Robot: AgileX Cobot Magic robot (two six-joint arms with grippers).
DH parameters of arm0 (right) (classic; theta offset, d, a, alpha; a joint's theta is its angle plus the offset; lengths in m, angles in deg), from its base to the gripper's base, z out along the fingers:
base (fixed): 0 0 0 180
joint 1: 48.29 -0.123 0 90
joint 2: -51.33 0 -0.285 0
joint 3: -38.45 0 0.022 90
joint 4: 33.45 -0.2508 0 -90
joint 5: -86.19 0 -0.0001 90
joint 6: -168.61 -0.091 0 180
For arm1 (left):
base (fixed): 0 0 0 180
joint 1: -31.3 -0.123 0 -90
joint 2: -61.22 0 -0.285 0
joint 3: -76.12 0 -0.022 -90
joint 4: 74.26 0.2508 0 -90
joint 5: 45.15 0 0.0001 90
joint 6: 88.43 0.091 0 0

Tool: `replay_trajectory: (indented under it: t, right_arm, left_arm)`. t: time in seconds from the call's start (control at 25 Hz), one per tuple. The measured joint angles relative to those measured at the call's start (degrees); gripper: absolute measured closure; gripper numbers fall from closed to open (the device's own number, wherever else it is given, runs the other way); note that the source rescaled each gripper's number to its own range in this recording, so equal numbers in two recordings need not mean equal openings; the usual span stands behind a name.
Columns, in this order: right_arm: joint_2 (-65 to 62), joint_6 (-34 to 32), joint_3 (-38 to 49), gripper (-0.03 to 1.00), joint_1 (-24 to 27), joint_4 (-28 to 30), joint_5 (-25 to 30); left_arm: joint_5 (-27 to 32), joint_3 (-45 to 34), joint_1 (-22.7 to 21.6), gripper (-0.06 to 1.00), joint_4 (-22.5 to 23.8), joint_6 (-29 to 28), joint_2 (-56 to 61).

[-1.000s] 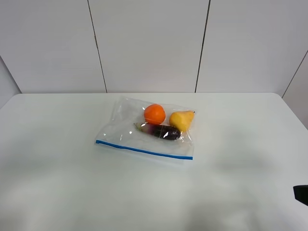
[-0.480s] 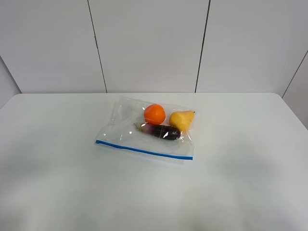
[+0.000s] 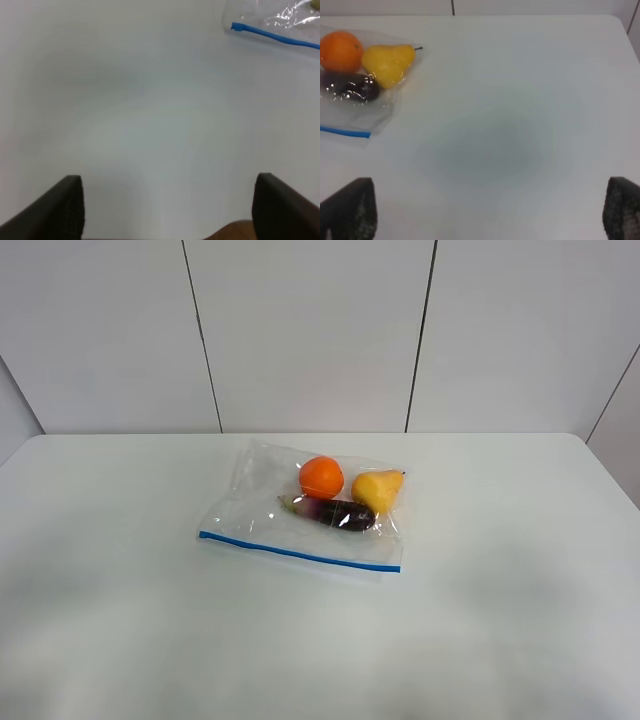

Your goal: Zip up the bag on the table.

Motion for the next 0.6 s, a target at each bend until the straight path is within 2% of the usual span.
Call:
replay_trajectory:
  t: [0.2, 0.44, 0.6]
  right_arm:
    - [0.0, 0.0, 0.0, -0.03, 0.0, 0.0, 0.0]
    - [0.0, 0.0, 0.0, -0.03, 0.0, 0.0, 0.0]
    - [0.0, 0.0, 0.0, -0.03, 0.0, 0.0, 0.0]
  left_arm:
    - [0.0, 0.0, 4.8, 0.07, 0.05, 0.0, 3.14]
    - [0.0, 0.0, 4.52, 0.07, 0.05, 0.0, 9.37]
    - [0.04, 0.0, 4.52, 0.07, 0.05, 0.0, 9.51]
